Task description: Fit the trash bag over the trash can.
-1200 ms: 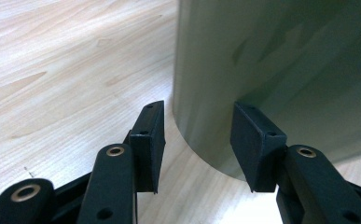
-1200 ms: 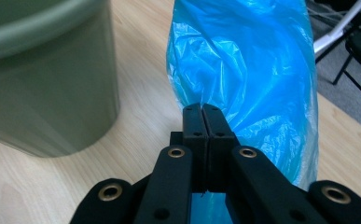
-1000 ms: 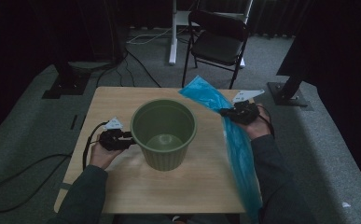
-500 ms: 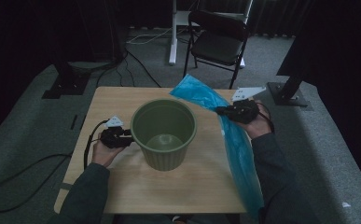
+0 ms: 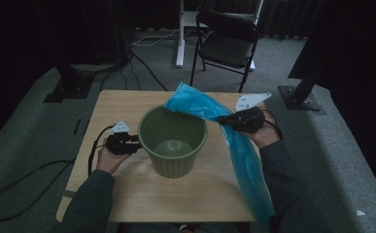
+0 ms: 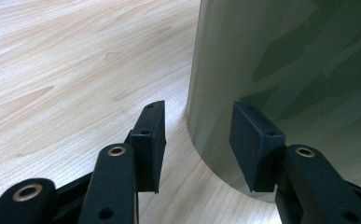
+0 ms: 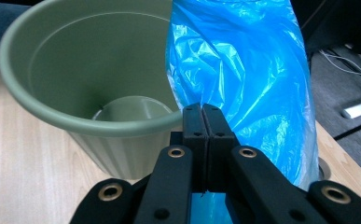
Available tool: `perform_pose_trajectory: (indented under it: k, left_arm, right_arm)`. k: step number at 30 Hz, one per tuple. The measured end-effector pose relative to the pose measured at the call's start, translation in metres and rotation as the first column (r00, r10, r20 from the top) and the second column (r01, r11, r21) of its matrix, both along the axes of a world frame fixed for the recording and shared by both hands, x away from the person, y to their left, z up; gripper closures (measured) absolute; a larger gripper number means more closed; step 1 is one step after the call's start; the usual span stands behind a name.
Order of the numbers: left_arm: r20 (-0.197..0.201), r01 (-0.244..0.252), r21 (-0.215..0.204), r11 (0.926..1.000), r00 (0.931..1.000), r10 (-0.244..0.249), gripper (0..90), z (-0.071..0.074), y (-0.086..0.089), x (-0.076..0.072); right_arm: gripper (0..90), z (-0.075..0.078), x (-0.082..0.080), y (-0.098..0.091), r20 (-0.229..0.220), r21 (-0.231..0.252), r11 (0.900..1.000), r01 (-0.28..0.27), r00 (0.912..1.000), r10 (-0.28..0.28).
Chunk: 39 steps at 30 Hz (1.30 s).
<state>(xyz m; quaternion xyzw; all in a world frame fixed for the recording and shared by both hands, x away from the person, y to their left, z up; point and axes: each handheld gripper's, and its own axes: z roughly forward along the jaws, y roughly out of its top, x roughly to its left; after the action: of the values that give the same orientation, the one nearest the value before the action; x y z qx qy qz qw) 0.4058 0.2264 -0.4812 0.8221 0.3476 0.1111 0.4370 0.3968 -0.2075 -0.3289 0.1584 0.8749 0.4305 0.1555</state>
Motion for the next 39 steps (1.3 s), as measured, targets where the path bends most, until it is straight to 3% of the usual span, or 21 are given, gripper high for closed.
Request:
perform_pose_trajectory:
  k: [13, 19, 28, 39]
  left_arm:
    - [0.001, 0.002, -0.009, 1.0, 1.0, -0.002, 55.4, 0.0, 0.001, 0.0]
    - [0.001, 0.002, -0.01, 0.9999, 1.0, -0.002, 55.4, 0.001, 0.001, 0.0]
    - [0.002, 0.003, -0.016, 0.9999, 1.0, -0.003, 55.4, 0.001, 0.002, 0.0]
    - [0.003, 0.003, -0.015, 0.9999, 1.0, -0.003, 55.4, 0.001, 0.002, -0.001]
  right_arm:
    - [89.4, -0.004, -0.012, 0.017, -0.024, -0.057, 0.9926, -0.107, 0.9941, 0.106]
    - [89.3, -0.005, -0.017, 0.031, -0.046, -0.095, 0.9787, -0.182, 0.983, 0.178]
    - [89.2, -0.008, -0.013, 0.047, -0.075, -0.125, 0.9658, -0.227, 0.9729, 0.219]
    - [89.0, -0.009, -0.007, 0.068, -0.09, -0.131, 0.957, -0.259, 0.9643, 0.249]
